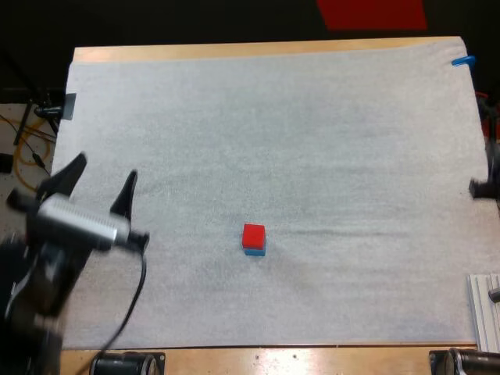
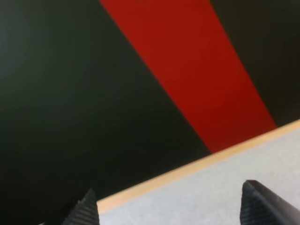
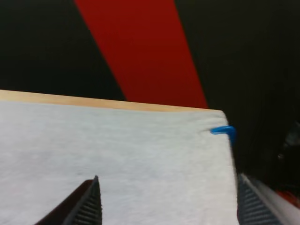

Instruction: Stack red cube on blue cube

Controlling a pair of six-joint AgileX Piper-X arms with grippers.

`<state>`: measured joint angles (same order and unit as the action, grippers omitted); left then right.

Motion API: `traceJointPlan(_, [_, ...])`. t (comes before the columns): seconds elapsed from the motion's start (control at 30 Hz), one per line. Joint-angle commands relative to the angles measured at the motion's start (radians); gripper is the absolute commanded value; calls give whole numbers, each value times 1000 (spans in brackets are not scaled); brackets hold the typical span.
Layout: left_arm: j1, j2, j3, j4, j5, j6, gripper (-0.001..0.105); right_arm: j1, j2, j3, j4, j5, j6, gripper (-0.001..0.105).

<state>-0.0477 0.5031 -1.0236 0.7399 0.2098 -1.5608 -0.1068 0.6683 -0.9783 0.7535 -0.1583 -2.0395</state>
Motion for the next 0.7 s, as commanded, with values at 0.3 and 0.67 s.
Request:
traceJointPlan(0.3, [-4, -366, 164, 92, -87, -91, 63, -3, -360, 188, 113, -49, 30, 60])
traceJointPlan(0.67, [7, -650, 252, 346, -120, -116, 63, -3, -723, 304, 179, -49, 126, 60])
